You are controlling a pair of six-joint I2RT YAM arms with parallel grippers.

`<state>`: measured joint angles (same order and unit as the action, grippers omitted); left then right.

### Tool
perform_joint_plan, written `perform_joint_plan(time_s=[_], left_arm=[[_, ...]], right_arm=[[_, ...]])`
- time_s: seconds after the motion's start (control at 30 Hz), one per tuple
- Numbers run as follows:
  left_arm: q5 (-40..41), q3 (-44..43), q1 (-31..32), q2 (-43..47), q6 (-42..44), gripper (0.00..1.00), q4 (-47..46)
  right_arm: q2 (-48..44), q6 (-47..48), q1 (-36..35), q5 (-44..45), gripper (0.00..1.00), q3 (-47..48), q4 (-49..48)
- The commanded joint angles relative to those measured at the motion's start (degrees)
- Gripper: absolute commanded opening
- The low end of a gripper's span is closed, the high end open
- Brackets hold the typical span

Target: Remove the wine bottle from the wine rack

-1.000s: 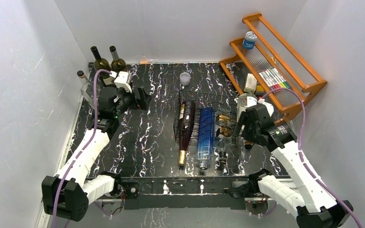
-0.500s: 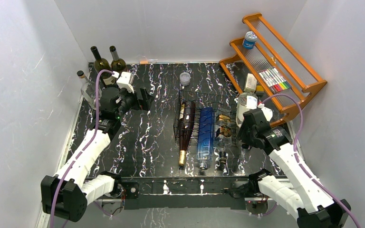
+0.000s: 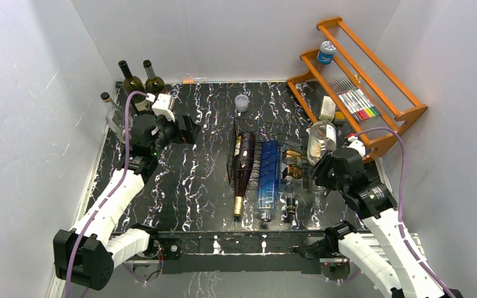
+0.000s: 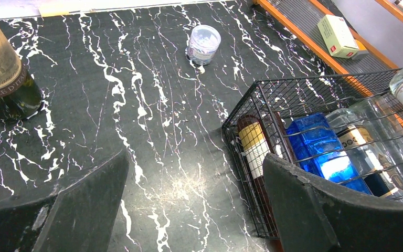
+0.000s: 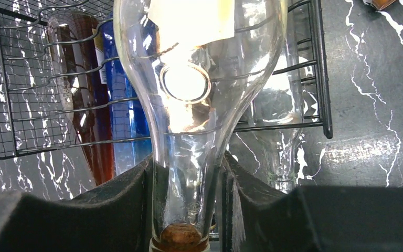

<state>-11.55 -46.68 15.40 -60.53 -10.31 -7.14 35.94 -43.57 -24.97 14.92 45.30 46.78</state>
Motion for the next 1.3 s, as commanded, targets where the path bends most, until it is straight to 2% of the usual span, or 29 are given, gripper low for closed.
perform_joint_plan(time_s=[0.0, 0.13, 0.43, 0.8, 1.03, 1.27], left_arm=[[0.56, -0.29, 0.29, 1.25, -0.15, 0.98, -0.31], [0.50, -0.29, 0.25, 0.90, -0.25, 0.98, -0.35], [0.24, -0.15, 0.30, 0.24, -0.50, 0.98, -0.68], [-0.24, -0.11, 0.25, -0.59, -0.59, 0.98, -0.69], [-0.67, -0.15, 0.26, -1.66, -0.59, 0.98, -0.69], [-2.22, -0.24, 0.43, -2.59, -1.15, 0.98, -0.87]], right_arm=[[-1.40, -0.30, -0.03, -4.54, 0.06, 0.95, -11.41], [-2.11, 0.03, -0.04, -5.59, 0.00, 1.76, -12.66], [-3.69, -0.23, -0.03, -7.57, 0.00, 1.72, -14.75], [-2.22, -7.30, -0.03, -13.35, 0.00, 3.96, -19.56], [0.00, -6.36, 0.00, -17.76, 0.00, 4.45, -24.46], [3.04, -6.51, -0.05, -21.71, 0.00, 5.93, -25.47]])
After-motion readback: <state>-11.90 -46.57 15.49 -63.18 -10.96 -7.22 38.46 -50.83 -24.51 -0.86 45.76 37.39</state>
